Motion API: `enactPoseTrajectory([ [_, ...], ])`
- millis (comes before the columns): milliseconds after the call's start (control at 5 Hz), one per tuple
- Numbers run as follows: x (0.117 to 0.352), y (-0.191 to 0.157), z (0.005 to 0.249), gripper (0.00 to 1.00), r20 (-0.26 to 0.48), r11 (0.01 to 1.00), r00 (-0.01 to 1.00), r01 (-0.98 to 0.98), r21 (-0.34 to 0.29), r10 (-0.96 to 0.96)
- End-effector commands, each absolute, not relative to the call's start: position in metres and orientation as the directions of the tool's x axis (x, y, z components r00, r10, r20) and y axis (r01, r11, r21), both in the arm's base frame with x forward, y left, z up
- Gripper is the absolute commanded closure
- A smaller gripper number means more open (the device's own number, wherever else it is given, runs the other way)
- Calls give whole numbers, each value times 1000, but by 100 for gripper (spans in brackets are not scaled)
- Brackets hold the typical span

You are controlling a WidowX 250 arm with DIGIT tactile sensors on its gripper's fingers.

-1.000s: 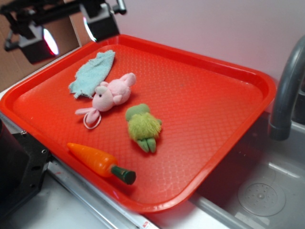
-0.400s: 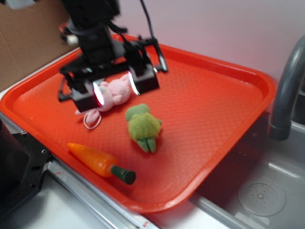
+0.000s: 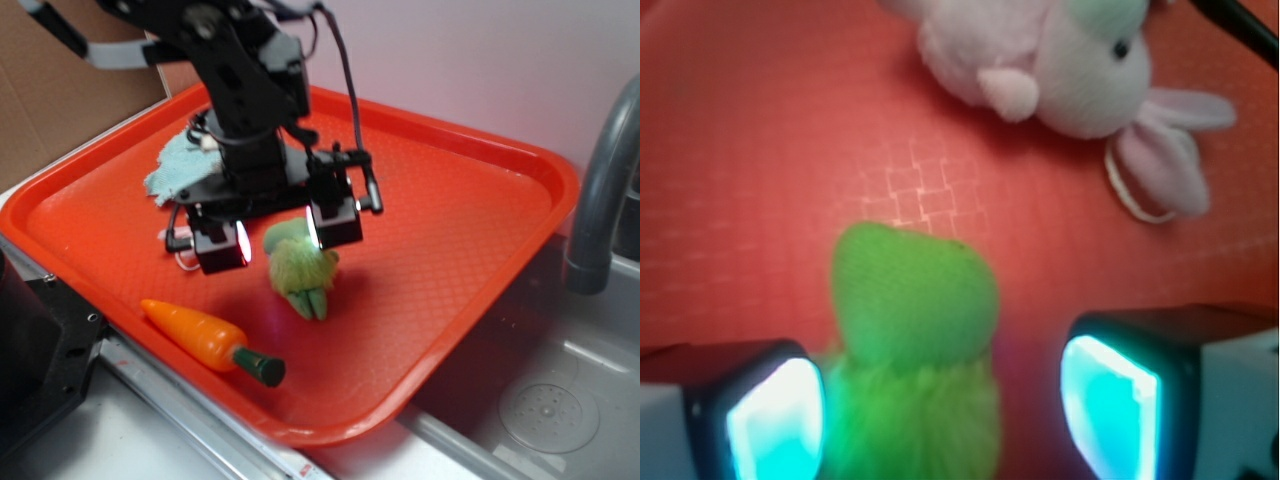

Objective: Grab the green animal.

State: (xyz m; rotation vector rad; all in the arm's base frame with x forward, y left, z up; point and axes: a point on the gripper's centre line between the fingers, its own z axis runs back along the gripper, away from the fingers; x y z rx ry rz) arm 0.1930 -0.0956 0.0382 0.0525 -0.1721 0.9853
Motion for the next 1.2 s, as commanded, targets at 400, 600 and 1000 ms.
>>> enactPoseTrajectory([
  [400,202,-92,38,100,121,585,577,-810,-41,808],
  [600,201,-87,75,100,214,648,633,-761,-4,744],
  [1000,205,-59,158,100,90,877,876,-479,41,474],
])
